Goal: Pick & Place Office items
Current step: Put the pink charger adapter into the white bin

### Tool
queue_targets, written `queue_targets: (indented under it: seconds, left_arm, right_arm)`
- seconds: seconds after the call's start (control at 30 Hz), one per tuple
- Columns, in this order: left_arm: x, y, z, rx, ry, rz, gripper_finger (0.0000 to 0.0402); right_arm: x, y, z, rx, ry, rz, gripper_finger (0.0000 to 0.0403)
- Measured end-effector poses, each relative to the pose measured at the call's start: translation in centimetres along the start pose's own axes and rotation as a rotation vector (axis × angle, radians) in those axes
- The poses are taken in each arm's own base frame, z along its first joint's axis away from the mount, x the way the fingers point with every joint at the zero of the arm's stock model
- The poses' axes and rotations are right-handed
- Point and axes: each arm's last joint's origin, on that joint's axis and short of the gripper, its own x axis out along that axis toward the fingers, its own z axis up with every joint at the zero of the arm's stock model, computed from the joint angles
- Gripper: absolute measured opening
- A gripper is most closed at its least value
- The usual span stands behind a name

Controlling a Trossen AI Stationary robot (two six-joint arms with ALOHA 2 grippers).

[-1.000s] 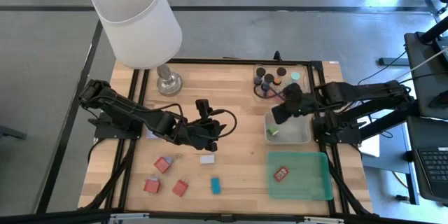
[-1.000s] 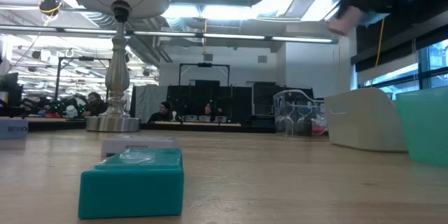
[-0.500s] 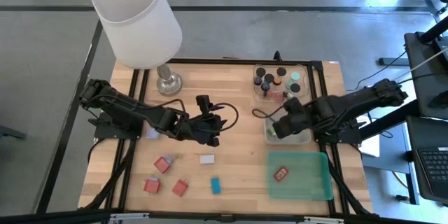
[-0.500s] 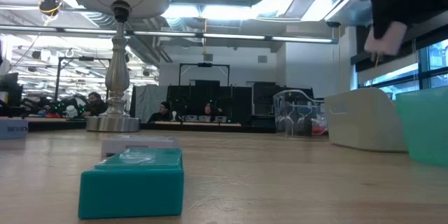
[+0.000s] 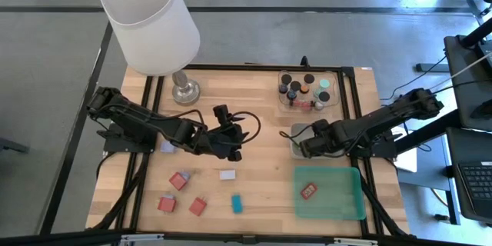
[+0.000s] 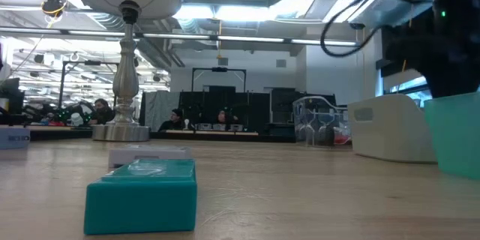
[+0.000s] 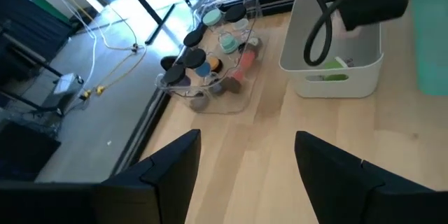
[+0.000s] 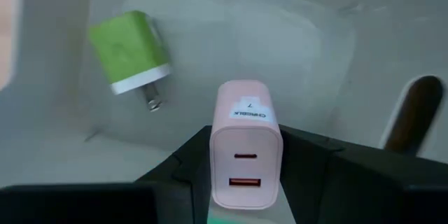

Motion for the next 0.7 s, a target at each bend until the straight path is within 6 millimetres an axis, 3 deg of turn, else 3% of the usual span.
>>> queue_targets:
  seconds: [0.23,0.4,0.7]
  left_arm:
    - [0.0,-0.1,-0.2,-0.082,0.02,-0.048,0.0228]
    - [0.0,-0.3,-0.2,-0.113,0.029,-0.094,0.0228]
    - [-0.1,-0.6,-0.6,-0.179,0.085,-0.226,0.0228]
  right_arm:
    - [2.0,-0.6,-0.2,0.027,0.0,0.003,0.0128]
    - [2.3,-0.6,-0.3,0.027,-0.005,0.017,0.0135]
    - [2.3,-0.4,-0.2,0.029,-0.036,0.035,0.0205]
